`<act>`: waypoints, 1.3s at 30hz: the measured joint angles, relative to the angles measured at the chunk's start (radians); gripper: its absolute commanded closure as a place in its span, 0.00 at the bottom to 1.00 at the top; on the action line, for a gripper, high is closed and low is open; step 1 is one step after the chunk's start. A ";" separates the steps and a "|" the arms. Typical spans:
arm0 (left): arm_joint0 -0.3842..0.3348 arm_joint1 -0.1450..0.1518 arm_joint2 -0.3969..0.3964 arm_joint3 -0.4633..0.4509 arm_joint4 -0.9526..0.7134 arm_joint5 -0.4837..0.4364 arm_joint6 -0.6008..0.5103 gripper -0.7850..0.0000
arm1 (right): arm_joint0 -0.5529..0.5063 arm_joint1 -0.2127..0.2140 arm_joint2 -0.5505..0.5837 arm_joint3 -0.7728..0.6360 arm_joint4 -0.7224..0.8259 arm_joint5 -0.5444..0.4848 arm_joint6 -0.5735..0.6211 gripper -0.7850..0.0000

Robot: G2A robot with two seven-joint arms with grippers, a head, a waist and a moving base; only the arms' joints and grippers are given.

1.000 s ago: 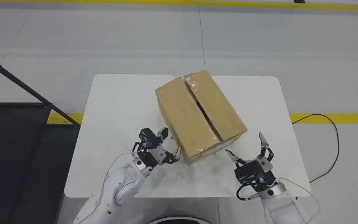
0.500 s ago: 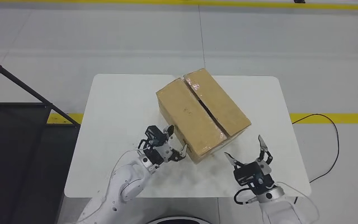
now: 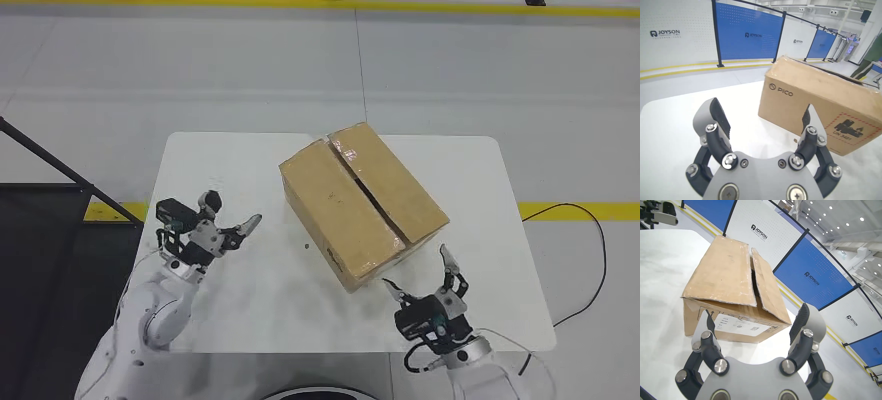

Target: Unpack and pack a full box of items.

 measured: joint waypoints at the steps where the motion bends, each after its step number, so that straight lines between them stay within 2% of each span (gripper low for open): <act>1: -0.007 0.001 -0.014 0.009 -0.012 -0.004 -0.003 0.00 | 0.004 -0.001 0.002 0.000 0.003 0.009 0.004 0.00; 6: -0.072 0.007 -0.063 0.074 -0.072 -0.032 -0.035 0.00 | 0.032 -0.006 0.029 0.015 0.026 0.064 0.045 0.00; 12: -0.157 0.010 -0.062 0.145 -0.119 -0.098 -0.082 0.00 | 0.076 -0.012 0.099 0.074 0.108 0.113 0.096 0.00; 19: -0.160 0.011 -0.063 0.142 -0.126 -0.103 -0.086 0.00 | 0.130 -0.018 0.162 0.192 0.212 0.134 0.163 0.00; 27: -0.160 0.011 -0.063 0.142 -0.126 -0.103 -0.086 0.00 | 0.238 -0.032 0.107 0.319 0.299 0.134 0.145 0.00; 39: -0.160 0.011 -0.063 0.142 -0.126 -0.103 -0.086 0.00 | 0.329 -0.048 0.061 0.388 0.319 0.161 0.135 0.00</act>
